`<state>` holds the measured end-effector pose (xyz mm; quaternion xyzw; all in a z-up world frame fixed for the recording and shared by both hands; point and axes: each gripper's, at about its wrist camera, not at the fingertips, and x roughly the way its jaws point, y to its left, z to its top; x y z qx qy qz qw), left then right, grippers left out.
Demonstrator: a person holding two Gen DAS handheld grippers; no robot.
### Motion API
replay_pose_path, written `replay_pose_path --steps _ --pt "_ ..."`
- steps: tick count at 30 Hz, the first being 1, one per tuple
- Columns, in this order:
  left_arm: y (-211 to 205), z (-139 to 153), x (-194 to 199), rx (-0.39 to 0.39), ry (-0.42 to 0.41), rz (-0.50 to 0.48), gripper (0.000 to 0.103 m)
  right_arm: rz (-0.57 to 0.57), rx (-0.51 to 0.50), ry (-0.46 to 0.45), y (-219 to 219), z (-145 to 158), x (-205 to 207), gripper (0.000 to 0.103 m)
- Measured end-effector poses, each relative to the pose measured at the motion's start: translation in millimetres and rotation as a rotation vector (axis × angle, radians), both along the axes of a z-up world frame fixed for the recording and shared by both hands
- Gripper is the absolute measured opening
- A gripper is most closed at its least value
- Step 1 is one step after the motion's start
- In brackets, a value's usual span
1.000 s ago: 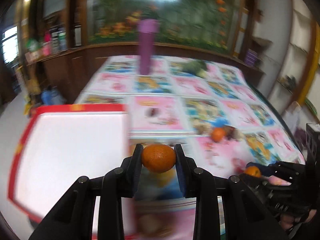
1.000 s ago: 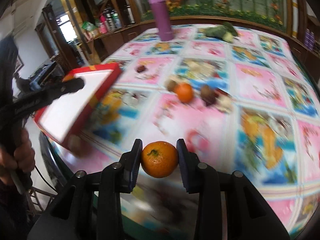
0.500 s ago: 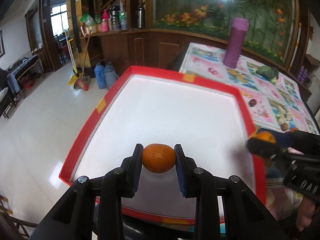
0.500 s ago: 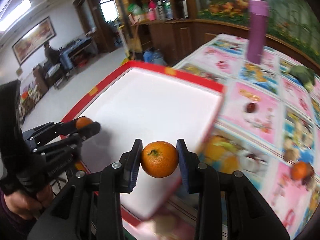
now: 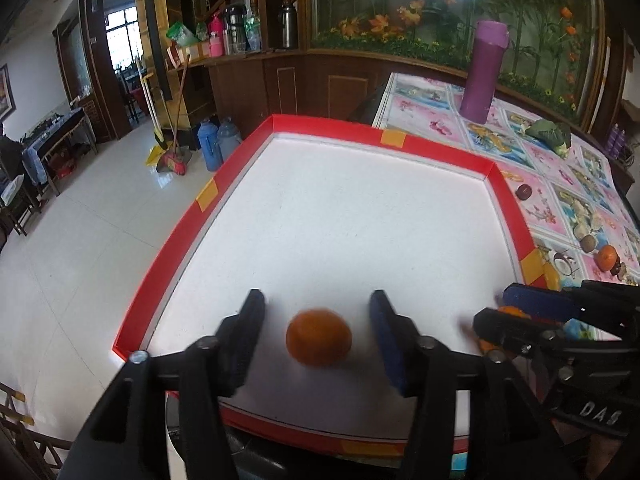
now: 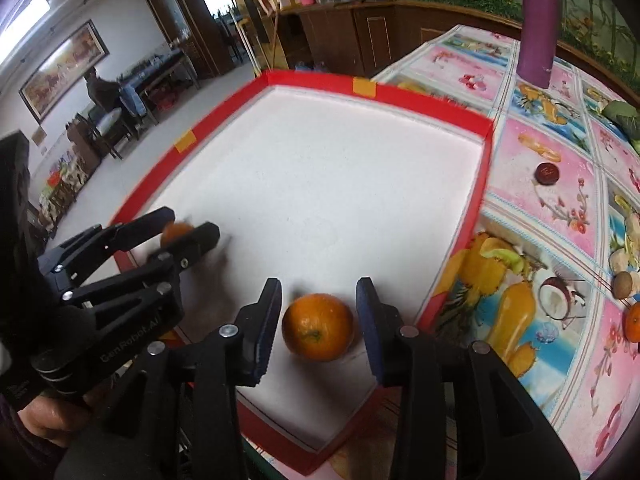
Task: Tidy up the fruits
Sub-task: 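Carry both oranges over the red-rimmed tray and open both tools to drop them, then move both open tools back over the fruit on the table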
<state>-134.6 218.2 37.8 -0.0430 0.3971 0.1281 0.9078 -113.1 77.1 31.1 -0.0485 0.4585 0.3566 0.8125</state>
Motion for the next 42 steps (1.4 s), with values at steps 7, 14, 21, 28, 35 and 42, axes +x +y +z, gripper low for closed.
replay_pose_path --steps 7,14,21,28,35,42 --pt "-28.9 19.1 -8.0 0.022 -0.067 -0.094 0.066 -0.128 0.126 -0.072 -83.6 23.6 3.7 0.047" --pt "-68.5 30.5 -16.8 0.043 -0.088 -0.241 0.066 -0.355 0.147 -0.116 -192.1 28.2 9.0 0.05" --pt "-115.3 37.7 -30.5 0.063 -0.086 -0.455 0.066 -0.51 0.134 -0.103 -255.7 17.5 8.7 0.051" --pt "-155.0 27.8 -44.4 0.043 -0.03 -0.703 0.066 -0.591 0.161 -0.067 -293.2 1.3 16.7 0.051" --pt "-153.9 9.4 -55.7 -0.153 0.057 -0.778 0.066 -0.573 0.146 -0.077 -291.8 -3.7 19.5 0.051" --pt "-144.4 -6.4 -46.5 -0.221 0.118 -0.688 0.066 -0.563 0.159 -0.068 -293.3 -4.3 19.4 0.051"
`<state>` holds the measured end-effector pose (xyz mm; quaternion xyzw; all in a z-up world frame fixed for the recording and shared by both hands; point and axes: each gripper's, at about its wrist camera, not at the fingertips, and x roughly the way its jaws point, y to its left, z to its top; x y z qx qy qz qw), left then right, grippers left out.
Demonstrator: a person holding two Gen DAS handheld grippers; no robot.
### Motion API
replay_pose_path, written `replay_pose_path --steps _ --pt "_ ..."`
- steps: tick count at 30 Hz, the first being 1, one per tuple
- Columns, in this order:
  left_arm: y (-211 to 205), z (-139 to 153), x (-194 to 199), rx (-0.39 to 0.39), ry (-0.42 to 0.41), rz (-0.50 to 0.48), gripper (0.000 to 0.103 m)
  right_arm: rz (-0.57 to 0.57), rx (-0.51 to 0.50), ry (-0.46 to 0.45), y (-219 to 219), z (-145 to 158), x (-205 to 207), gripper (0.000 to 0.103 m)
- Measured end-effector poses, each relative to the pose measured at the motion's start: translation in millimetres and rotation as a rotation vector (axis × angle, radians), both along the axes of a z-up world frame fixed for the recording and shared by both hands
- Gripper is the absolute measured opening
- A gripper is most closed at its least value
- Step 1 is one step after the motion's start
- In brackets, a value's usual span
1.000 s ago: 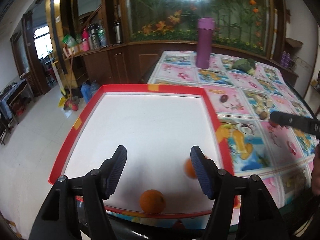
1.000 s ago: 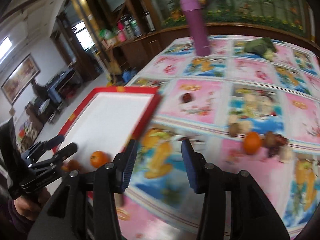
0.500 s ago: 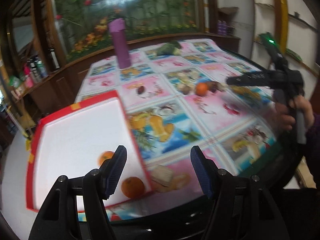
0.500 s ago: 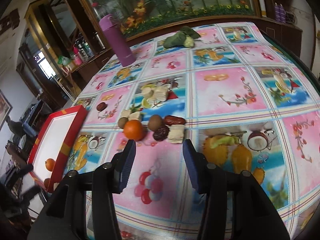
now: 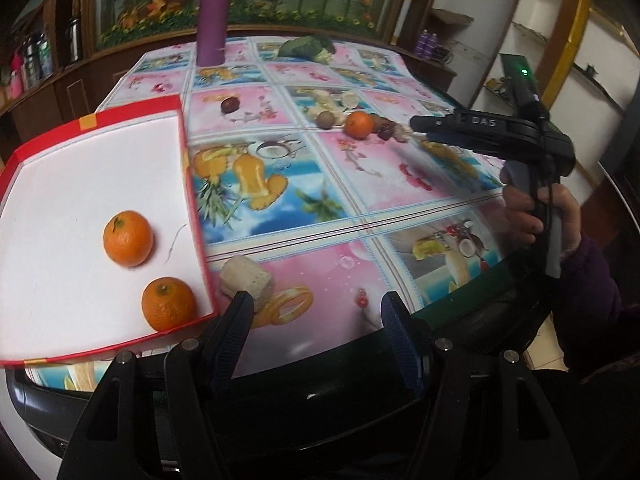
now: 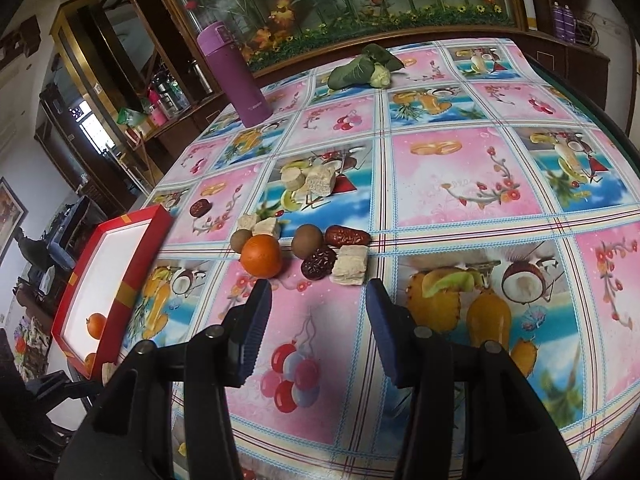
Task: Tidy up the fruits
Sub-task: 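Move both open tools back over the fruit on the table, then grasp a beige cube with the right tool while the left tool grasps a beige round item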
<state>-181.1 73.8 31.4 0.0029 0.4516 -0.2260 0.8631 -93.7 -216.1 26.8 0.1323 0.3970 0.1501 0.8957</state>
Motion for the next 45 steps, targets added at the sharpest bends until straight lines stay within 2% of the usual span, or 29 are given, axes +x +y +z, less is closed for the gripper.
replay_pose_path --steps 2,6,13,17,20,26,29,35,38,43,45 --pt "3.1 -2.1 1.6 -0.015 0.015 0.023 0.066 -0.001 0.004 0.001 -1.1 -0.1 0.1 0.051" --pt "2.1 -3.1 4.9 -0.039 0.028 0.04 0.074 0.004 0.024 0.006 -3.4 0.2 0.7 0.051" --pt "-14.7 -10.3 35.2 -0.066 0.059 0.044 0.074 -0.013 0.064 0.002 -12.1 2.2 -0.4 0.051" --pt "-27.1 -6.8 55.3 -0.042 0.023 0.07 0.074 -0.026 0.092 0.01 -18.2 2.0 0.5 0.051" --pt "-23.8 -0.6 55.0 -0.094 0.038 0.077 0.074 -0.033 0.107 0.012 -21.7 1.9 0.2 0.051" --pt "-12.8 9.7 40.3 -0.053 0.008 0.141 0.074 -0.008 0.119 0.018 -18.9 3.0 0.8 0.051" --pt "-10.8 8.0 49.2 -0.029 0.013 0.169 0.074 0.002 0.12 0.009 -18.1 4.2 -1.0 0.051" --pt "-18.1 2.0 65.9 0.022 0.011 0.162 0.076 -0.01 0.14 0.009 -22.8 4.2 -1.4 0.051" --pt "-21.6 1.2 69.6 0.016 0.012 0.147 0.078 -0.027 0.143 0.013 -26.3 3.6 -0.7 0.051" --pt "-32.2 -9.2 83.3 -0.047 0.061 0.115 0.077 -0.058 0.141 0.021 -31.8 2.7 0.1 0.051" --pt "-36.3 -7.4 85.3 -0.036 0.051 0.121 0.077 -0.081 0.131 0.007 -34.5 4.4 -1.2 0.051"
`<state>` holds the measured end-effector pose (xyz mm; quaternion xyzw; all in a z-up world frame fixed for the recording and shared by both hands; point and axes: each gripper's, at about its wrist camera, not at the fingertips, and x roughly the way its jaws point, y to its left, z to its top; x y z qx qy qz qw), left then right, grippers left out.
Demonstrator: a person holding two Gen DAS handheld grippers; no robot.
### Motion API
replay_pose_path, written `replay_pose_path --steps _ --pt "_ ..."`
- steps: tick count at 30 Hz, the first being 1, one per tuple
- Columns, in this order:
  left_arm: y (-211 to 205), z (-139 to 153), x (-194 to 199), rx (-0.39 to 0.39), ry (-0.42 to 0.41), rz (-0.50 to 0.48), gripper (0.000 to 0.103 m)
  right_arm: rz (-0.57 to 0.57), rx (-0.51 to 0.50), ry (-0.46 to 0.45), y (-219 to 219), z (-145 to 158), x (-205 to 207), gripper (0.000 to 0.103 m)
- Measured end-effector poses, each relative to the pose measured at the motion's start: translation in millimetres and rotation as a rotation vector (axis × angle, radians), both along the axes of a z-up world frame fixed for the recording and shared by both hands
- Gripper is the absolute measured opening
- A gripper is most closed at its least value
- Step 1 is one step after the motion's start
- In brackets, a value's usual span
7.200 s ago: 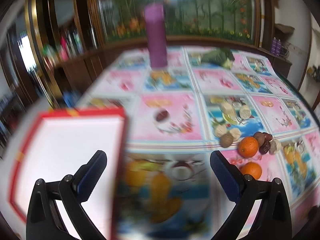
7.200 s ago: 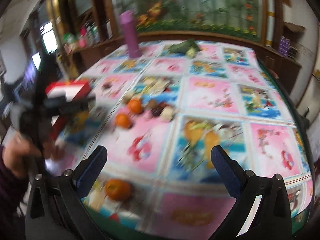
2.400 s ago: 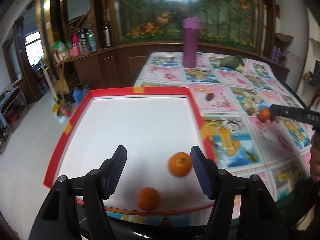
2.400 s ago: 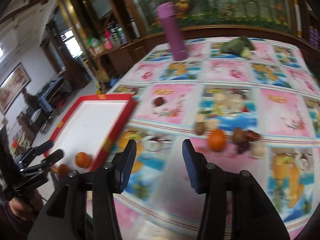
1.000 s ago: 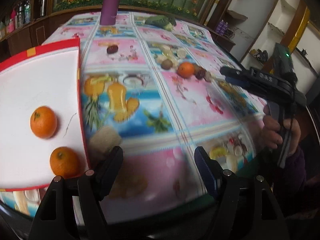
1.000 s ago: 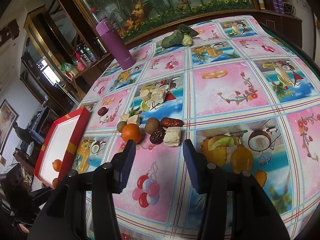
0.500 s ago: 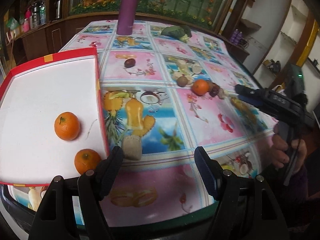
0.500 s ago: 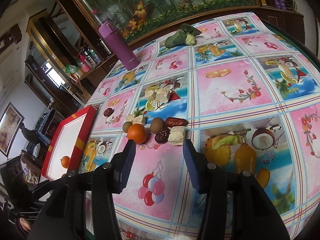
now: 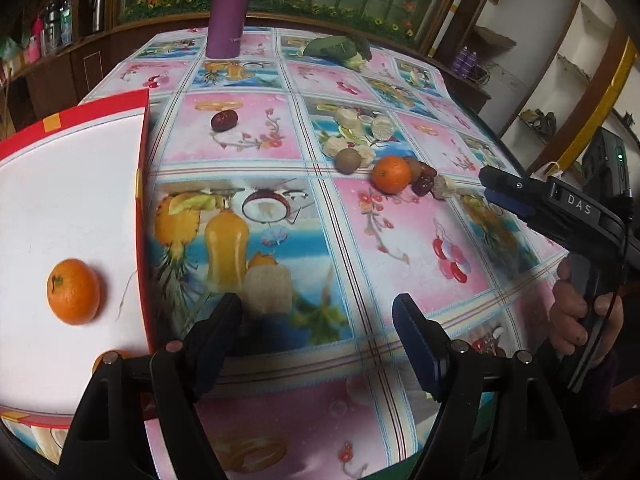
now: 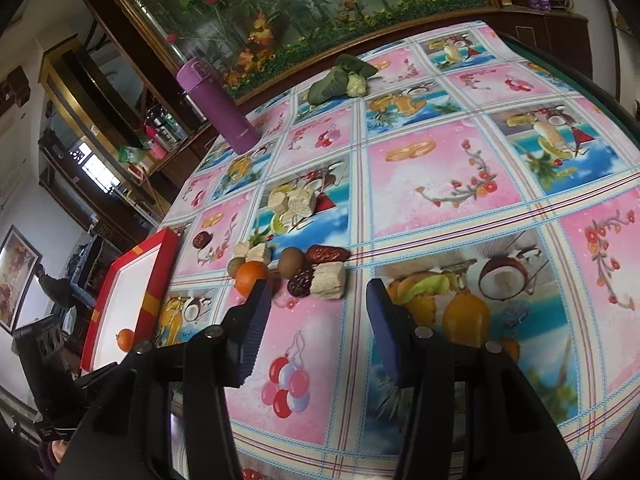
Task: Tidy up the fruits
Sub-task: 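Grasp a beige cube with the right tool while the left tool grasps a beige round item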
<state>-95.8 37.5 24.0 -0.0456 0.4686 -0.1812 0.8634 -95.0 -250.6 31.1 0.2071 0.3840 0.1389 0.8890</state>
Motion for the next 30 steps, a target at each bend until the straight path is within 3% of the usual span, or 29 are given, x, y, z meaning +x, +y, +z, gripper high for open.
replay_pose_path --steps 3,9,10,12,16,18,27,30 --pt "7.0 5.0 3.0 -0.018 -0.004 0.034 0.078 -0.012 -0.001 0.009 -2.5 -1.5 1.8 0.051" --pt "1.9 0.2 9.7 0.051 -0.001 0.05 0.075 -0.003 -0.017 0.038 -0.4 -6.4 5.3 0.051" --pt "-1.4 -1.2 9.3 0.063 -0.002 0.042 0.073 -0.006 -0.02 0.041 -0.7 -7.2 5.7 0.051" --pt "-7.3 -5.2 9.6 0.094 0.002 0.023 0.057 -0.007 -0.03 0.059 -0.1 -10.6 7.8 0.051" --pt "-8.1 -5.9 8.7 0.137 -0.021 0.015 0.05 0.013 -0.066 0.094 7.1 -17.8 11.9 0.051" --pt "-7.0 -5.9 8.7 0.143 -0.027 0.019 0.04 0.03 -0.098 0.107 13.2 -20.9 14.0 0.051" --pt "-7.9 -5.9 8.1 0.141 -0.047 0.024 0.032 0.026 -0.199 0.088 28.7 -20.5 27.8 0.051" --pt "-5.8 -5.9 7.8 0.129 -0.047 0.031 0.031 0.018 -0.235 0.086 34.9 -20.1 33.8 0.044"
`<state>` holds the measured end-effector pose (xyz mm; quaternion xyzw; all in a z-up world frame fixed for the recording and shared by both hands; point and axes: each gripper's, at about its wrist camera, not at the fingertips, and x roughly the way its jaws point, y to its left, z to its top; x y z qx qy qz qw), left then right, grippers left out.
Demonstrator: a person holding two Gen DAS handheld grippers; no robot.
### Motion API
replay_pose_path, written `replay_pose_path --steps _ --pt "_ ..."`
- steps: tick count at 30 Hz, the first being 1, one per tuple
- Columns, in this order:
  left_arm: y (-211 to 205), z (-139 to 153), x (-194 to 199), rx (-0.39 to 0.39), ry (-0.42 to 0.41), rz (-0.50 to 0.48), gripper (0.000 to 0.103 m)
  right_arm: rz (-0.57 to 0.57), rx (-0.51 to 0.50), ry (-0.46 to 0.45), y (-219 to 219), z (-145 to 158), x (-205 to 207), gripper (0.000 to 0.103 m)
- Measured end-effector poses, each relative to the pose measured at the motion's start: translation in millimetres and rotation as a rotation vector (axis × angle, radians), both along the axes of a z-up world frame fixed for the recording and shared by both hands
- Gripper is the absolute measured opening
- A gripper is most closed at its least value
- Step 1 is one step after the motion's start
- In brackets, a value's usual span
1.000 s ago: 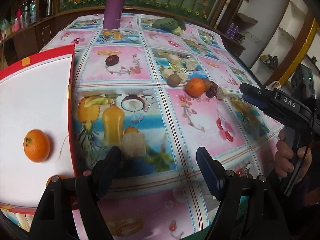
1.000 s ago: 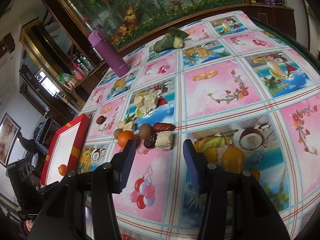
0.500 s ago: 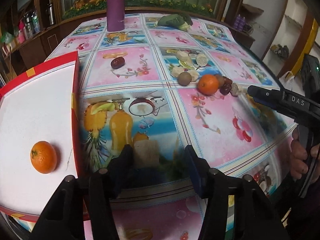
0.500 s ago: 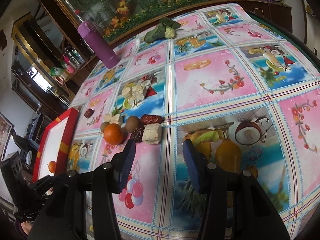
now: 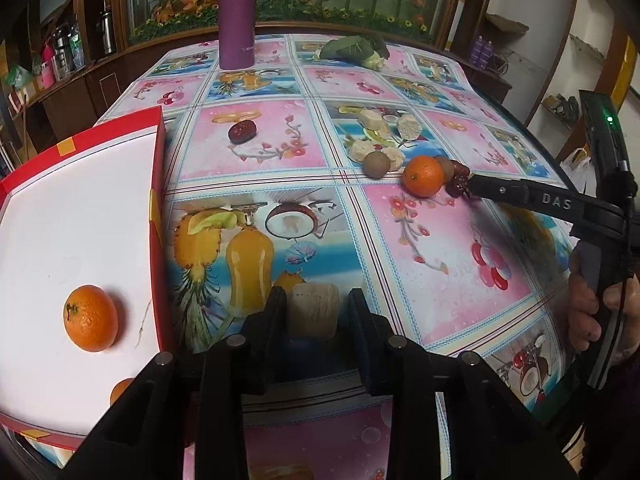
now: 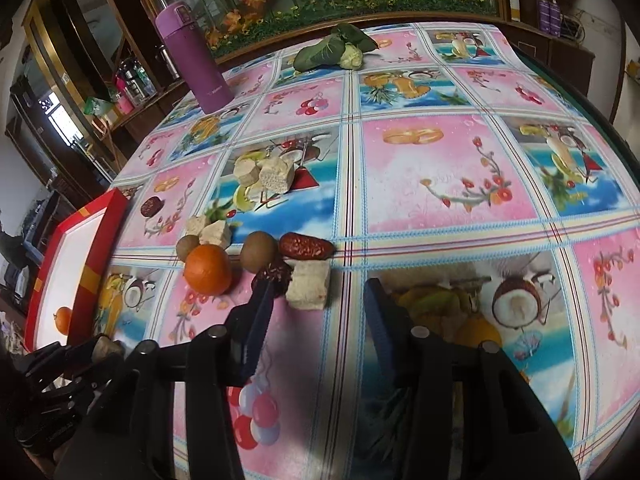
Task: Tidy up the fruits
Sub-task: 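Grasp a beige cube with the right tool while the left tool grasps a beige round item, then carry both beige items into the tray and open both tools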
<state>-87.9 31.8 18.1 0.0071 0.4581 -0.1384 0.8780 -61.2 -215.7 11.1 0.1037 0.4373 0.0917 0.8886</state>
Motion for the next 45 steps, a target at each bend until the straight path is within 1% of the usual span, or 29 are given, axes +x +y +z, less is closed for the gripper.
replay_pose_path --steps 2,3,5,7,11,13,15,16,20,24,30,35,38,41,45 --pt "0.2 -0.1 -0.2 0.001 -0.001 0.002 0.031 -0.003 -0.024 -0.003 3.1 0.0 3.3 0.039" --pt "0.4 0.0 -0.5 0.003 -0.002 0.003 0.031 -0.003 -0.037 -0.005 4.6 0.1 4.7 0.034" --pt "1.4 0.0 -0.2 -0.005 0.001 0.009 0.032 -0.002 -0.046 -0.008 5.8 -0.4 5.8 0.029" --pt "1.4 0.3 0.3 -0.008 0.006 0.014 0.032 0.002 -0.054 -0.01 6.6 -0.6 5.7 0.021" --pt "-1.0 0.6 0.9 0.002 0.01 0.022 0.032 0.004 -0.051 -0.012 7.8 -1.0 4.5 0.021" --pt "-0.9 0.7 0.9 -0.001 0.01 0.022 0.031 0.004 -0.024 -0.007 5.9 -1.1 3.8 0.021" --pt "-1.6 0.5 0.9 0.006 0.008 0.034 0.025 0.001 0.005 -0.004 3.2 -0.9 2.5 0.021" --pt "-1.8 0.3 1.2 0.009 0.007 0.037 0.026 -0.002 0.017 -0.006 1.4 -0.2 1.6 0.021" --pt "-1.6 0.5 2.3 -0.002 0.012 0.052 0.025 -0.016 0.045 -0.03 -3.7 3.9 -2.5 0.021" --pt "-1.2 3.8 -1.9 -0.029 0.015 0.053 0.025 -0.029 0.066 -0.075 -7.2 11.2 -7.1 0.021" --pt "3.6 28.8 -17.5 -0.069 -0.054 0.047 0.026 -0.057 0.068 -0.137 -11.6 19.1 -12.7 0.021" --pt "24.9 52.2 -28.8 -0.073 -0.138 0.087 0.025 -0.043 0.069 -0.137 -8.5 18.5 -11.6 0.021" --pt "45.1 60.3 -32.5 -0.069 -0.172 0.136 0.025 -0.01 0.081 -0.114 1.4 16.2 -11.4 0.021" --pt "70.6 62.6 -34.8 -0.057 -0.186 0.203 0.025 0.047 0.132 -0.085 23.9 14.8 -13.6 0.021" --pt "105.7 58.6 -36.9 -0.019 -0.192 0.302 0.025 0.195 0.159 -0.072 88.9 19.4 -19.6 0.021"
